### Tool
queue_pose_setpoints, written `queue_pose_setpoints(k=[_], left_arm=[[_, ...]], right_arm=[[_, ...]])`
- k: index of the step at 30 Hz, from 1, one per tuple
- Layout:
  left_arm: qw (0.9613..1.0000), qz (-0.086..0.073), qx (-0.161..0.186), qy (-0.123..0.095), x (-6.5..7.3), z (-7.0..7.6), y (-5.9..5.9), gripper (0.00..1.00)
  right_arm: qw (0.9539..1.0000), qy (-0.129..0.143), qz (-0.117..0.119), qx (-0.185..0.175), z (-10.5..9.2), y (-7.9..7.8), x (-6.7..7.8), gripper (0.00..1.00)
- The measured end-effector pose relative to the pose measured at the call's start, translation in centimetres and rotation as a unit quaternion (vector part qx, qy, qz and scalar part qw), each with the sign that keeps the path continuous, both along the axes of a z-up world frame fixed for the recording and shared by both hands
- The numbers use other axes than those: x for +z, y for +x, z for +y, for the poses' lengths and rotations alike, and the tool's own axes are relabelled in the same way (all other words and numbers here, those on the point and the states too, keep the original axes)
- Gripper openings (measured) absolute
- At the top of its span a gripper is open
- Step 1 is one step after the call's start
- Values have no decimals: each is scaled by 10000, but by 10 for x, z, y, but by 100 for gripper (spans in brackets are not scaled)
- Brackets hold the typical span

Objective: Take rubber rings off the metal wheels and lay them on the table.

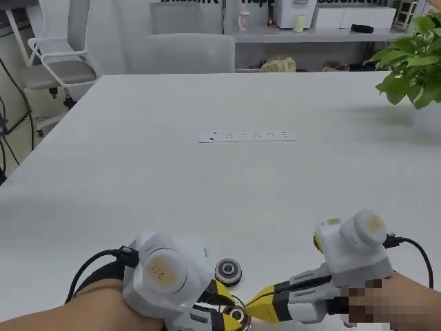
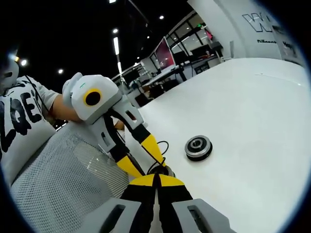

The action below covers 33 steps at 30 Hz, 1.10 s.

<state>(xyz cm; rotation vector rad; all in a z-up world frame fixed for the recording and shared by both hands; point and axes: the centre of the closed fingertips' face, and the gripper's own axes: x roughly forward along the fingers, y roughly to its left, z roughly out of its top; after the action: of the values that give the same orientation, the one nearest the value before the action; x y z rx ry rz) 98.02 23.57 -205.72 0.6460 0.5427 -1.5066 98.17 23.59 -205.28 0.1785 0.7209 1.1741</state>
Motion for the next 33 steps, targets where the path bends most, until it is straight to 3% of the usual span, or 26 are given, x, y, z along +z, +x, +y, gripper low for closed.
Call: queue_pose_setpoints(k=[3,8,18,25,33], left_arm=[[10000,65,-44,-1,3,0,-4,21],[9999,99,-85,-59,11,2,-9,25],[9993,157,146,-303,32,10,-6,34],[9977,120,365,-565,51,19,-2,37],[9947,24,723,-732,65,35,15,43]], right_arm=[[10000,19,8,-1,0,-1,2,0],[10000,54,-10,7,0,0,3,0],[9999,153,-37,-59,-2,1,9,0],[9998,184,-77,-27,0,1,14,0],[9995,269,-133,-62,1,6,23,0]])
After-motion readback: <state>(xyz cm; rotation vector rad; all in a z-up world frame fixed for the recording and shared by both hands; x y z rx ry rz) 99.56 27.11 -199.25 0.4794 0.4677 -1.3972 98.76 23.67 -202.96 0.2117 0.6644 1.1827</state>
